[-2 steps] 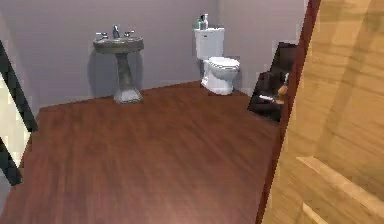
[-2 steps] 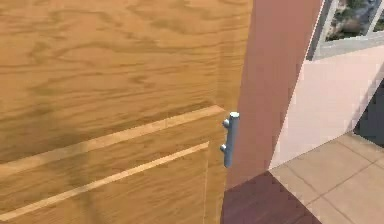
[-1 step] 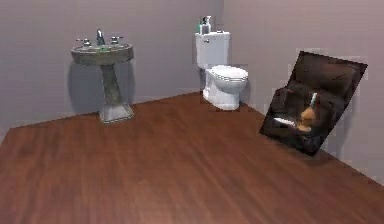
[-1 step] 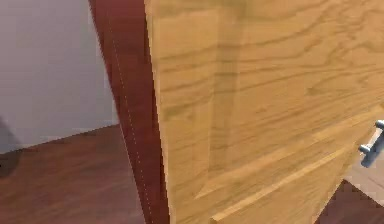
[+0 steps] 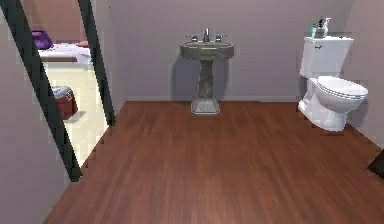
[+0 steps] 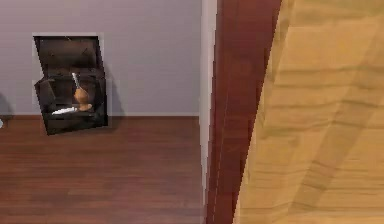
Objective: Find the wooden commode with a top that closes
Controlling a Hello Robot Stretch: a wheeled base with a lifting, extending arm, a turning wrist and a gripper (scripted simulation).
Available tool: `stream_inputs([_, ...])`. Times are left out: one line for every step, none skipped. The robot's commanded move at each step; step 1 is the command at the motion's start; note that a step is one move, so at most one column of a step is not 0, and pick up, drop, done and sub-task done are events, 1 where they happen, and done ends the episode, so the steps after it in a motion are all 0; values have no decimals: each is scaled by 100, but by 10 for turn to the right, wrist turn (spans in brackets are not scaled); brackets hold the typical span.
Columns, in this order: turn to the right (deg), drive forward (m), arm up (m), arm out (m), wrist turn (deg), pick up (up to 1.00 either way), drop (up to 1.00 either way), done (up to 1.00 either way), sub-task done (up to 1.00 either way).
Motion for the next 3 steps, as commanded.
stream_inputs([0, 30, 0, 0, 0, 0, 0, 0, 0])
stream_inputs([450, 0, 0, 0, 0, 0, 0, 0, 0])
stream_inputs([450, 0, 0, 0, 0, 0, 0, 0, 0])
